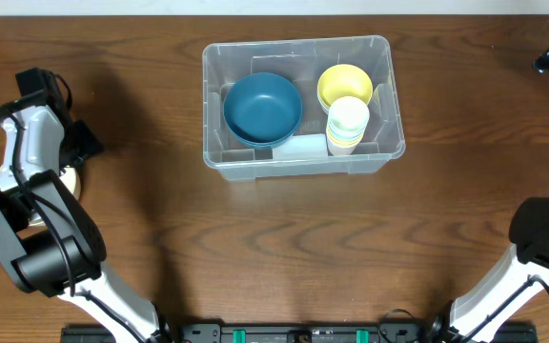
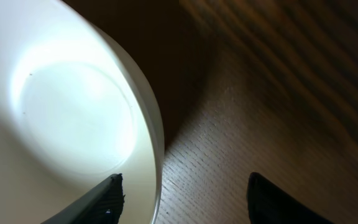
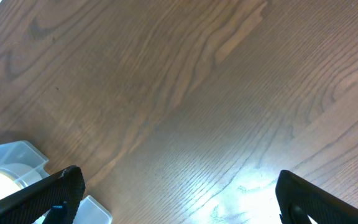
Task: Pack container
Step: 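Move the left gripper to the cream bowl and grasp its rim, then carry the cream bowl over the container with the left gripper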
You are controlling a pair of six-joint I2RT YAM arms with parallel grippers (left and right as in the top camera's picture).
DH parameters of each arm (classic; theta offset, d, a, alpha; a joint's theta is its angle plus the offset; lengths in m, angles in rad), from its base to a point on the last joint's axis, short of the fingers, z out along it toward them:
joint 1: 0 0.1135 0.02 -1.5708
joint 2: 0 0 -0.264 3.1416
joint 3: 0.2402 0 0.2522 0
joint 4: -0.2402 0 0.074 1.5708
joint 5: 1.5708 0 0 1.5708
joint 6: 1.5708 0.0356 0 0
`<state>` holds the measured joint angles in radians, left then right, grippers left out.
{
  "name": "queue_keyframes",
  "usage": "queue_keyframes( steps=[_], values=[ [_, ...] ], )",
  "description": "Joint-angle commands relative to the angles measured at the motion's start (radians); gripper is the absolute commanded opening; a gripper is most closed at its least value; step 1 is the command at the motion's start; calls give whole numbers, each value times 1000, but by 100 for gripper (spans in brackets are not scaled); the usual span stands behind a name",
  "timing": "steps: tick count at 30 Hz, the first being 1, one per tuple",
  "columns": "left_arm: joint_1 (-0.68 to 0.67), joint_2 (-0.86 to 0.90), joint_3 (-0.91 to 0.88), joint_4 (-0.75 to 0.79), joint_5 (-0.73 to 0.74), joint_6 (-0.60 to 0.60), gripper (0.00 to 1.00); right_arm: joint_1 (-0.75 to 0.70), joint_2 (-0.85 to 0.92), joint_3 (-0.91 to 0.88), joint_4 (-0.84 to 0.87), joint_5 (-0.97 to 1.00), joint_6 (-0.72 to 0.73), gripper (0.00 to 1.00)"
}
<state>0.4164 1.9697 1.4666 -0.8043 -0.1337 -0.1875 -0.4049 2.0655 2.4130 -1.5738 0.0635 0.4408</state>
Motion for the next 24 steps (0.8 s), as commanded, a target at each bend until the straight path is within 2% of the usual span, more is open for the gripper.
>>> queue_keyframes(
  steps=[1,4,9,12,15,24],
  values=[
    [8,26,-5,-3,2,-13,60,-6,-10,13,0,8,15,99],
    [11,47,-5,-2,2,-13,52,-6,-10,13,0,8,15,99],
    [17,56,-6,-2,2,-13,7,-6,-10,13,0,8,15,99],
    [17,56,-6,-4,3,-13,6,-6,-10,13,0,8,15,99],
    [16,54,-5,-7,68,-13,6,-6,-10,13,0,8,15,99],
    [-8,-42,0,40,593,-11,6,-6,-10,13,0,8,15,99]
  ],
)
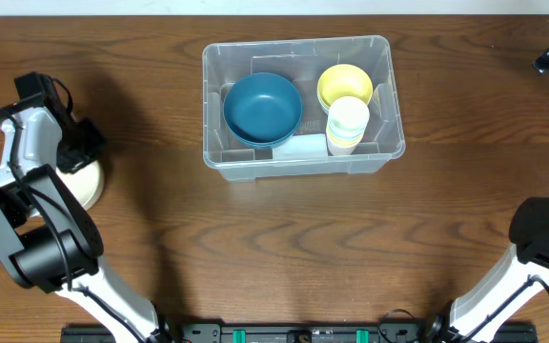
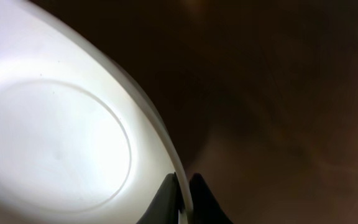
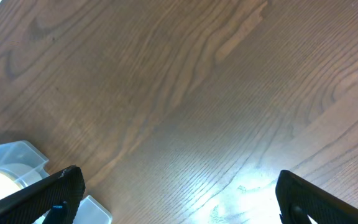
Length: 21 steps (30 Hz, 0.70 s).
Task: Pack container
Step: 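Carry the cream bowl over the container with the left gripper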
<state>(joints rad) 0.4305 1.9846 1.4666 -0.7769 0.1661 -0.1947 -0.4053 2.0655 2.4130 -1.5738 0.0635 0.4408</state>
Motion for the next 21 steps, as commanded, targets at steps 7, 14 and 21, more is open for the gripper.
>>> queue_keyframes(
  steps=[7,14,21],
  values=[
    [-158,-276,0,61,361,91,6,-5,-10,13,0,8,15,99],
    [-346,-525,0,190,299,97,6,-5,-10,13,0,8,15,99],
    [-634,-671,0,292,-7,142,6,-5,-10,13,0,8,15,99]
  ],
)
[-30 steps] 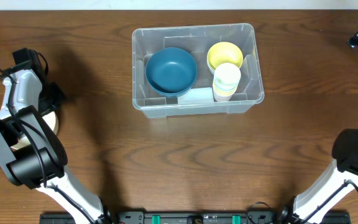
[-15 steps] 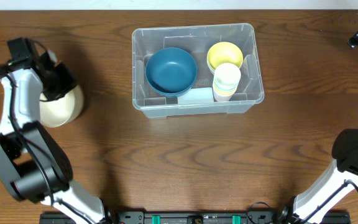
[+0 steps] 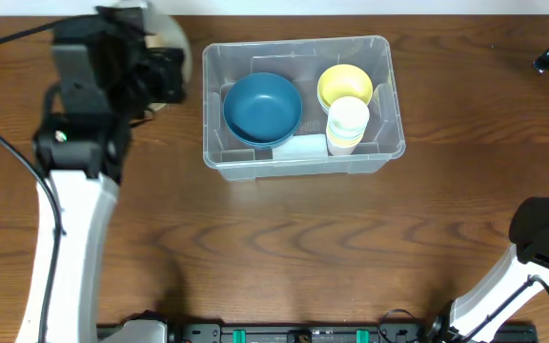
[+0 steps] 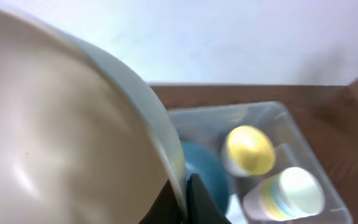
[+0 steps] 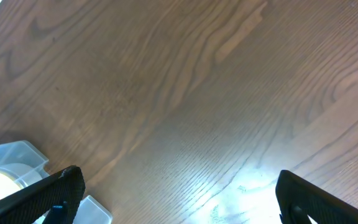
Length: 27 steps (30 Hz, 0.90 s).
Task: Pack container
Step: 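Carry the cream bowl over the container with the left gripper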
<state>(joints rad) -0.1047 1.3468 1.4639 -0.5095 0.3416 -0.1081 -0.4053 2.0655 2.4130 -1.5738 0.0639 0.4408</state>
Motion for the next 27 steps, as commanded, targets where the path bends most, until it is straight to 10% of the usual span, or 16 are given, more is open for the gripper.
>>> queue_keyframes(
  steps=[1,10,27],
  values=[
    [-146,-39,3,39,-230,78,6,-5,-10,13,0,7,15,99],
    [-500,74,3,154,-588,236,6,-7,-10,13,0,7,15,99],
    [-513,378,3,68,-511,182,6,-7,-10,13,0,7,15,99]
  ],
)
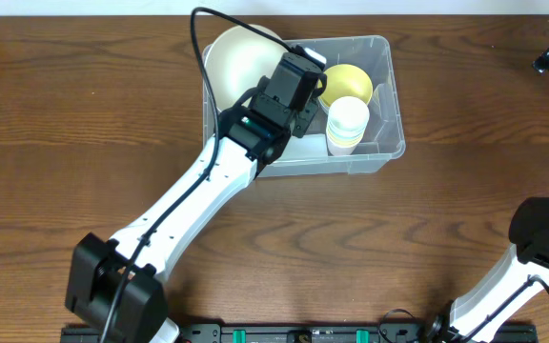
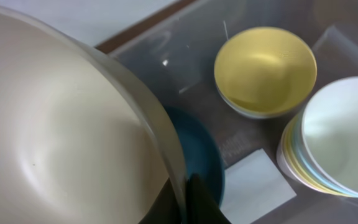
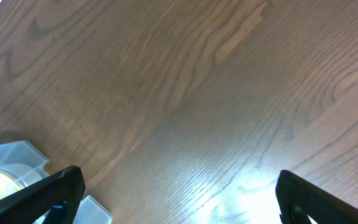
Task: Pack container
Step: 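Carry the cream bowl over the container with the left gripper, then lower the cream bowl onto the blue bowls and release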
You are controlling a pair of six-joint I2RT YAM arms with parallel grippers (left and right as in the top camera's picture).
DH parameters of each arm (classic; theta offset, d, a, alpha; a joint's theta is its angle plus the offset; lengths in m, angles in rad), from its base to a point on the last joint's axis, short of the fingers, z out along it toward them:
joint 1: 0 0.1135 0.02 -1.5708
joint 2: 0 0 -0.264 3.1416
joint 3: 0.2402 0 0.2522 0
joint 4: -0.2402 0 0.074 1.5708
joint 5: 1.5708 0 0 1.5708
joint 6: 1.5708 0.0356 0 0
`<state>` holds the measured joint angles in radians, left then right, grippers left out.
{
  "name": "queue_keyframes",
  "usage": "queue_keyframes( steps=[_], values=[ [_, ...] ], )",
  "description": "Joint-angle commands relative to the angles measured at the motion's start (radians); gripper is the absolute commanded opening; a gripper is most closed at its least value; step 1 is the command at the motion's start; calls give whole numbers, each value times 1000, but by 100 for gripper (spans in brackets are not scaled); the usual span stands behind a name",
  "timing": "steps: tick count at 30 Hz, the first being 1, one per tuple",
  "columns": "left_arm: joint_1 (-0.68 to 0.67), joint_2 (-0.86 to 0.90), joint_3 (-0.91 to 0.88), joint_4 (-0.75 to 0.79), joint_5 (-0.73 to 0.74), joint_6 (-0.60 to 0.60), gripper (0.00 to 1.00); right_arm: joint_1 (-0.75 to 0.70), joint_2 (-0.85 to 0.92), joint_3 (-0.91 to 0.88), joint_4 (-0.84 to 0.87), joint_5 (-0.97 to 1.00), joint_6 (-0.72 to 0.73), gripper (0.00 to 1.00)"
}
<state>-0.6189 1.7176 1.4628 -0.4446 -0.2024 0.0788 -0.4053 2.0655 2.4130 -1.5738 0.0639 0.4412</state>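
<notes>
My left gripper is shut on the rim of a cream bowl, which it holds tilted over the left half of the clear plastic container. In the left wrist view the cream bowl fills the left side, and under it lies the blue bowl. A yellow bowl and a stack of pastel cups sit in the container's right half. My right gripper hangs open over bare wood, far off at the table's right edge.
A flat white piece lies in the container beside the blue bowl. The left arm stretches diagonally across the table from the near left. The right arm's base stands at the right edge.
The left arm has carried the cream bowl from beside the container's far left corner to above the blue bowl inside the container. The right arm has not moved.
The left gripper stood open around the cream bowl's rim at the table's left edge. Then it was shut on the rim there. Then it held the bowl raised near the container's far left corner, and now over the blue bowl inside.
</notes>
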Motion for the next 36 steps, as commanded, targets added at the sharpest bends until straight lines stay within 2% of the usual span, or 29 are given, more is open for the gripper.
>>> queue_keyframes(
  steps=[1,10,25,29,31,36],
  values=[
    [2,11,4,1,46,-8,6,-7,-10,13,0,7,15,99],
    [9,30,3,-52,92,-13,6,-7,-10,13,0,7,14,99],
    [64,142,3,-43,117,-12,6,-7,-10,13,0,7,15,99],
    [64,142,3,-28,117,-12,17,-7,-10,13,0,7,15,99],
    [63,142,3,-21,117,-12,30,-7,-10,13,0,7,14,99],
    [64,142,3,-19,117,-13,38,-7,-10,13,0,7,14,99]
  ],
)
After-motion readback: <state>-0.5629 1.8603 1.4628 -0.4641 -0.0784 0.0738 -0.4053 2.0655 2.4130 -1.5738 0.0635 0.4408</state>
